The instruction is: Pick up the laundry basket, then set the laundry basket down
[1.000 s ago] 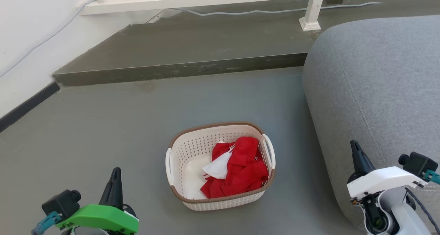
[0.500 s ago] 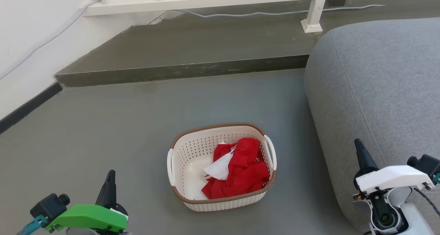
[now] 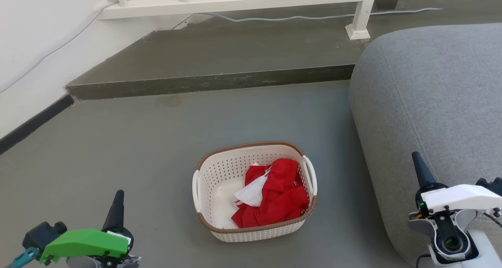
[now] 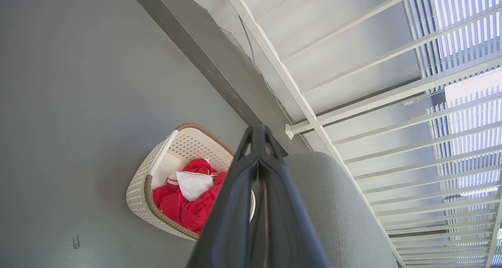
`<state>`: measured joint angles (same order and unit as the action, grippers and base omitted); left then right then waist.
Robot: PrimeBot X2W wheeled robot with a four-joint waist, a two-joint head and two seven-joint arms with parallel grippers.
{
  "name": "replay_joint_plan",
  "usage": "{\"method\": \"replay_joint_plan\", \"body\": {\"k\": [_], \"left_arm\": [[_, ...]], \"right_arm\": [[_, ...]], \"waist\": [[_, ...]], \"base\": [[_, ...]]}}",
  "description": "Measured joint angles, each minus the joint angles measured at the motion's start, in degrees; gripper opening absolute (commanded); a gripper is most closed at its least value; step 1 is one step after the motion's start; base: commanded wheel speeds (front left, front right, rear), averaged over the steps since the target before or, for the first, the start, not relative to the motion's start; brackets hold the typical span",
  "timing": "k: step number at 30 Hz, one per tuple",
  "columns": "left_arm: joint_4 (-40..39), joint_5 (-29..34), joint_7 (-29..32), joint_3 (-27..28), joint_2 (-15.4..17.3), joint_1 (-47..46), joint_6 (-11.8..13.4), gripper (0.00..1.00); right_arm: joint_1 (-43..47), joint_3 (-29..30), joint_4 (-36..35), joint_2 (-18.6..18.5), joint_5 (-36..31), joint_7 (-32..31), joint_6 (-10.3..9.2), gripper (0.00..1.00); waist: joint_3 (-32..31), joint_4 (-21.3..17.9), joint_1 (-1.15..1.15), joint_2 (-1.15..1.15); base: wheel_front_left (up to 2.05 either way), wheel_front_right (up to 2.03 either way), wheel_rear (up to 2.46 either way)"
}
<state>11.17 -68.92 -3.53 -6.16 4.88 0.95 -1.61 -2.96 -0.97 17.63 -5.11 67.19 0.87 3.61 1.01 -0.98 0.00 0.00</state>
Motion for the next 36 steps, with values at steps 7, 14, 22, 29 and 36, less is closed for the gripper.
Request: {"method": "replay_joint_plan", "body": {"k": [7, 14, 22, 29, 36], "left_arm": [[1.04, -5.79, 1.34, 0.94, 0.03, -0.33, -1.34, 0.00], [1.43, -10.96, 2.57, 2.38, 0.03, -1.28, -2.02, 0.00], [2.31, -17.23, 4.00, 3.63, 0.03, -1.83, -3.32, 0.00], [2.99, -22.79, 5.06, 4.65, 0.03, -2.52, -4.21, 0.00], [3.35, -26.86, 5.77, 5.86, 0.04, -3.25, -4.93, 0.00]], "right_arm": [[-0.09, 1.70, -0.30, 0.65, 4.90, -1.40, 0.60, 0.00], [-0.10, 3.34, -0.52, 1.37, 10.18, -2.79, 1.35, 0.00], [-0.14, 5.31, -0.70, 1.67, 15.83, -4.48, 1.96, 0.00], [-0.17, 6.97, -0.97, 2.10, 21.03, -5.82, 2.70, 0.00], [-0.21, 8.22, -1.19, 2.82, 24.65, -6.81, 3.13, 0.00]], "waist": [[-0.18, 0.20, 0.00, 0.00], [-0.35, 0.40, 0.00, 0.00], [-0.55, 0.63, 0.00, 0.00], [-0.72, 0.83, 0.00, 0.00], [-0.83, 0.97, 0.00, 0.00]], "base": [[0.00, 0.00, 0.00], [0.00, 0.00, 0.00], [0.00, 0.00, 0.00], [0.00, 0.00, 0.00], [0.00, 0.00, 0.00]]}}
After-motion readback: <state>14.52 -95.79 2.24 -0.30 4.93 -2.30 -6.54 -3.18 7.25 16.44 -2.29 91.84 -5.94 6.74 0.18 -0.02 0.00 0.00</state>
